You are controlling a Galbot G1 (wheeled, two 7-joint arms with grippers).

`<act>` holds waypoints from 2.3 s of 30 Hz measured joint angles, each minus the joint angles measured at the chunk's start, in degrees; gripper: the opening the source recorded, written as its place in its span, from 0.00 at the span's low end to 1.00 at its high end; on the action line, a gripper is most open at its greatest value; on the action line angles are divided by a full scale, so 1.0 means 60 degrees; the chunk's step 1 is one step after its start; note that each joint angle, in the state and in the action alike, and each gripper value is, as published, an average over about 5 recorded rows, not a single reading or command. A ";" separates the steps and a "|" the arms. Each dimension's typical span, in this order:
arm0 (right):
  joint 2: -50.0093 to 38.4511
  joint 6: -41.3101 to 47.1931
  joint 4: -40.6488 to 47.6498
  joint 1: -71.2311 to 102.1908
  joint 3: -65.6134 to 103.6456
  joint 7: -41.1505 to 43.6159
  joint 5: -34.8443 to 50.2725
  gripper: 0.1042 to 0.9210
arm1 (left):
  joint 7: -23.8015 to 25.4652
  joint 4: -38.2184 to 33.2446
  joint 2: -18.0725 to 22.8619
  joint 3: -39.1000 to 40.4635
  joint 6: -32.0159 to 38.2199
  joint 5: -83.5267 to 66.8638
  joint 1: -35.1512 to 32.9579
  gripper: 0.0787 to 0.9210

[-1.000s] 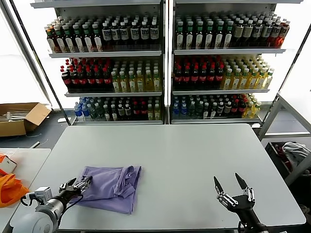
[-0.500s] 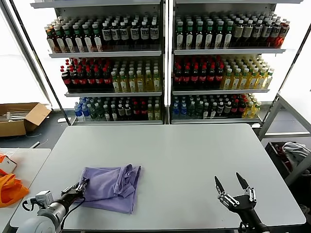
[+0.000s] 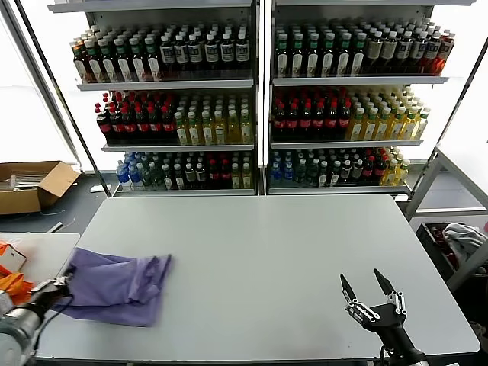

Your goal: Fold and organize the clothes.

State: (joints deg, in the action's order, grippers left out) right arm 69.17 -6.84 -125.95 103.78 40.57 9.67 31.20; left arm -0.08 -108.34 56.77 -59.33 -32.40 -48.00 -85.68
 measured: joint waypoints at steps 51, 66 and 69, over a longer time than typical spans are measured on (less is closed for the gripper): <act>0.0434 0.1605 0.0229 -0.0488 -0.1744 -0.0875 -0.0325 0.88 | -0.6119 -0.1498 0.2778 0.8744 0.1117 -0.3401 0.3746 0.51; 0.1002 0.4071 0.2094 -0.4557 -0.5212 -0.3036 0.0956 0.88 | -0.5153 -0.3020 0.1479 0.6319 0.0725 -0.3364 0.2789 0.88; 0.1105 0.4576 0.2498 -0.5219 -0.5811 -0.3447 0.1271 0.87 | -0.5036 -0.3279 0.1398 0.5980 0.0696 -0.3205 0.2495 0.88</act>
State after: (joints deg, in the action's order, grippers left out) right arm 75.80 20.61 -110.96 72.46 5.71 -11.01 38.83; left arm -30.29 -128.01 65.16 -23.45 -28.22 -67.23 -70.71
